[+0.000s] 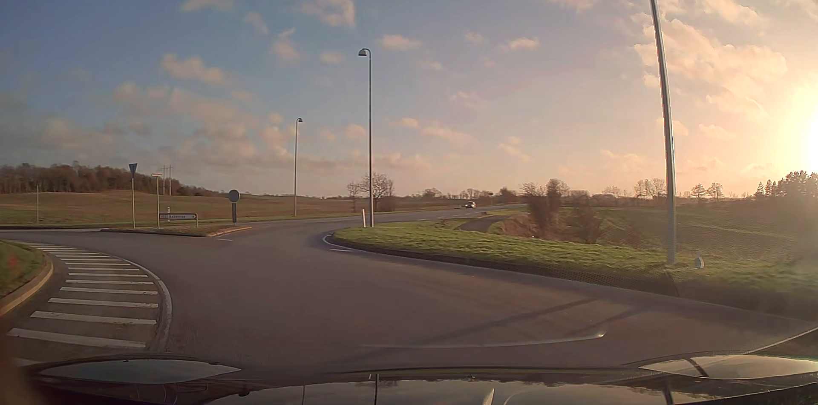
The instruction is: Follow the waypoints while adhering to traffic rules and regulations
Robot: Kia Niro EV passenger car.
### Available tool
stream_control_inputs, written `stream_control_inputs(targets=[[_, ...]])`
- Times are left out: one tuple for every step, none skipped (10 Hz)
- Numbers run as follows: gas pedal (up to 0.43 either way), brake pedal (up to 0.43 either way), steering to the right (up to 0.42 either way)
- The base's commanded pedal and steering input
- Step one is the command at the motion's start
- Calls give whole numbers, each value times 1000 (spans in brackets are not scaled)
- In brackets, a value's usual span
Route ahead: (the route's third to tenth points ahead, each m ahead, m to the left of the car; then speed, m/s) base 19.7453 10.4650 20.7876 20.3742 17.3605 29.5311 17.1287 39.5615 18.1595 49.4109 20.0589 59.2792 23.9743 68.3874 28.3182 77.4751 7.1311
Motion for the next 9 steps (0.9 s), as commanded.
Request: stream_control_inputs(targets=[[130, 0, -236], [130, 0, -236], [130, 0, -236], [130, 0, -232], [130, 0, -228], [130, 0, -222], [150, 0, -218], [157, 0, -217], [157, 0, -217]])
